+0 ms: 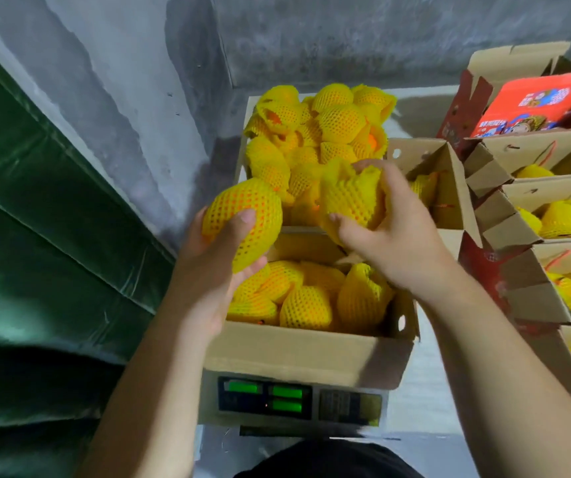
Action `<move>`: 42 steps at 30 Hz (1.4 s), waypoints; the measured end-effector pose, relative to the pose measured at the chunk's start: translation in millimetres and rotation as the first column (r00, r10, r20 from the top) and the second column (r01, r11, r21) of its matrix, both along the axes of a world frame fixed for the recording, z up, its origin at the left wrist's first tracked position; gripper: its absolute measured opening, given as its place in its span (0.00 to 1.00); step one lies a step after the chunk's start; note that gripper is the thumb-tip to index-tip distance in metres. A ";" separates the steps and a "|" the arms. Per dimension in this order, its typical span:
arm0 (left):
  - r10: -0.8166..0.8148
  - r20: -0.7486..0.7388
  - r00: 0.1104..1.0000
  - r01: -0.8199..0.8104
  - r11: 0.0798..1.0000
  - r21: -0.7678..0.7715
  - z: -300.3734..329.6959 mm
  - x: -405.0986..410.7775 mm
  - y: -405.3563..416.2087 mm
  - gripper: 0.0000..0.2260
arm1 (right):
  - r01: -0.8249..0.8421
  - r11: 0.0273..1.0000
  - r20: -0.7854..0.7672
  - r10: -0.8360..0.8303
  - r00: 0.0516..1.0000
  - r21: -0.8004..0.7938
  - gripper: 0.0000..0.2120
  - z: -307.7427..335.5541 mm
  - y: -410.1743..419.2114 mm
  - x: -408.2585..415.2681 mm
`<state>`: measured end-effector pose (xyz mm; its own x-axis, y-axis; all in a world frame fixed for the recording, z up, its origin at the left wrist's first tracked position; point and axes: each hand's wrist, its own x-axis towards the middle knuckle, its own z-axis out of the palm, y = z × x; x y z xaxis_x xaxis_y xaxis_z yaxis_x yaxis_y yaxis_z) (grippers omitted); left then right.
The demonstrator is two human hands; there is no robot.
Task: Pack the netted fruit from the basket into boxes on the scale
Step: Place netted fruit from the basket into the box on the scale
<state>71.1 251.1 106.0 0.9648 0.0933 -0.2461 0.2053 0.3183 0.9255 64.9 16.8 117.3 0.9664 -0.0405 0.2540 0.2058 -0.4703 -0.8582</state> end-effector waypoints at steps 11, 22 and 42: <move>-0.108 -0.006 0.994 0.108 0.993 0.047 2.4 -83.6 63.3 0.29 | -0.123 0.804 -0.360 -0.118 0.926 -0.581 0.39 -41.7 61.1 -43.3; -0.274 0.104 0.956 0.270 0.962 0.043 6.2 -140.9 91.4 0.30 | 0.009 0.775 -0.289 0.224 0.931 0.632 0.23 -1.3 180.1 -150.0; -0.377 0.381 0.844 0.118 0.824 0.553 -0.1 -158.2 104.8 0.15 | 0.287 0.510 -0.392 0.110 0.913 0.811 0.12 5.2 175.0 -153.5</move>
